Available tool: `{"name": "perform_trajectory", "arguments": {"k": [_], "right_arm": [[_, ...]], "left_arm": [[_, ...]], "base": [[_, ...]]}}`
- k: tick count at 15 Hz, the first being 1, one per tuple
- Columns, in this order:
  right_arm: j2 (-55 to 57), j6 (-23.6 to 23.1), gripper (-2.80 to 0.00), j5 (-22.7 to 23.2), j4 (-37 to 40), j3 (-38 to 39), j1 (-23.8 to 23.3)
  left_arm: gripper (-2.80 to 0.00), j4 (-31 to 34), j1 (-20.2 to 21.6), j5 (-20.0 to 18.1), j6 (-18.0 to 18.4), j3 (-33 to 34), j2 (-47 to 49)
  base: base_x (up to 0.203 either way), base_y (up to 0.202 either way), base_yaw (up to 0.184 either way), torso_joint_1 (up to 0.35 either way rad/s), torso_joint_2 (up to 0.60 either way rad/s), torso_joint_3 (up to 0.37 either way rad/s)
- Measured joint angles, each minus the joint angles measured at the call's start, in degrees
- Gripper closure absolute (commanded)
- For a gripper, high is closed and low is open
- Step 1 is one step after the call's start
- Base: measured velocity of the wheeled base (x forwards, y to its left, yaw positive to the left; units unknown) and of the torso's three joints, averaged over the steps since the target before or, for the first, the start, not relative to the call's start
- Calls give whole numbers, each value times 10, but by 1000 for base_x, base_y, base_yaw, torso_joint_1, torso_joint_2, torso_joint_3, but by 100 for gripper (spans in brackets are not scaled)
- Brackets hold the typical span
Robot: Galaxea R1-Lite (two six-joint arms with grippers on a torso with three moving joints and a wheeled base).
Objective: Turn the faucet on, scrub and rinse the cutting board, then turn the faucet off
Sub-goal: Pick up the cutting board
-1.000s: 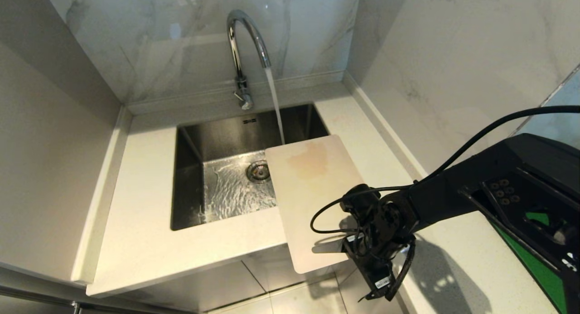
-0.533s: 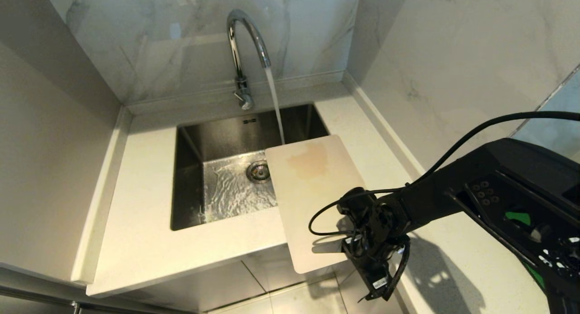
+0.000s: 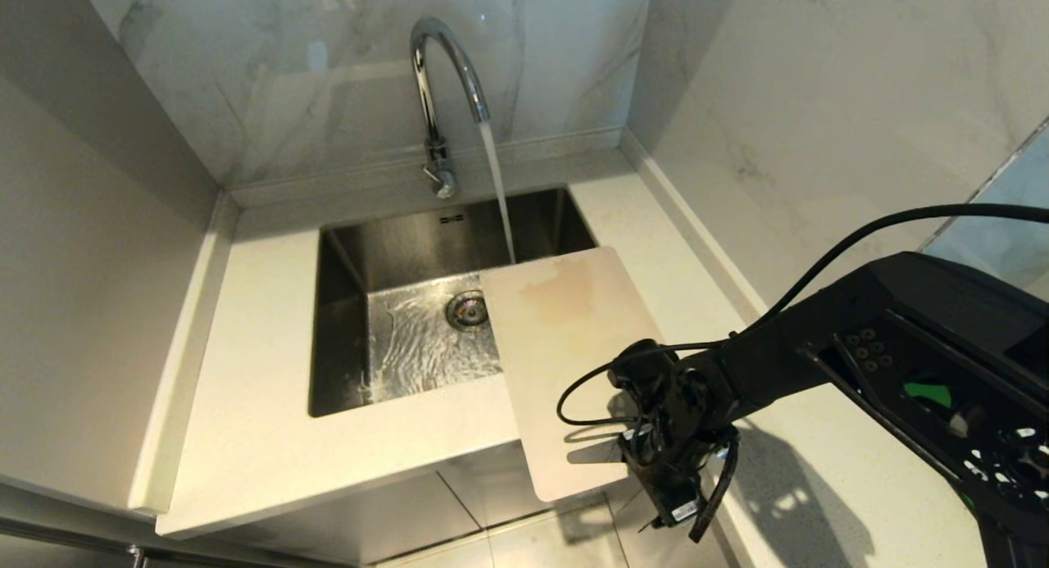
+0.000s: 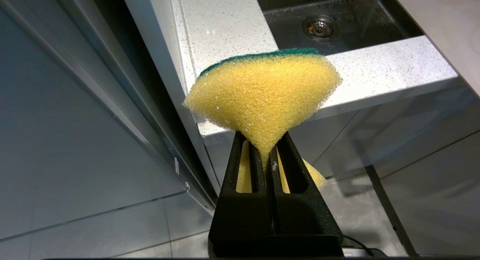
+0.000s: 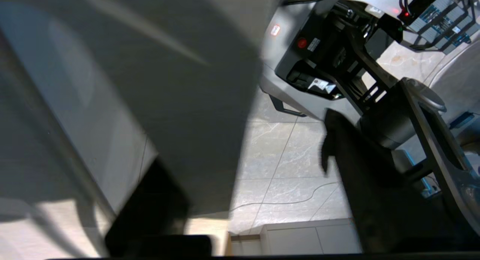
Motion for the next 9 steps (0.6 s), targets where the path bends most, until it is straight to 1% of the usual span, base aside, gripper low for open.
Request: {"name": "perform_trajectory", "arguments": {"k": [9], "right_arm": [[-7, -1, 0, 1, 1, -18, 2]], "left_arm": [[0, 0, 0, 0, 0, 0, 0]], "base": [[0, 0, 0, 0, 0, 0]]}}
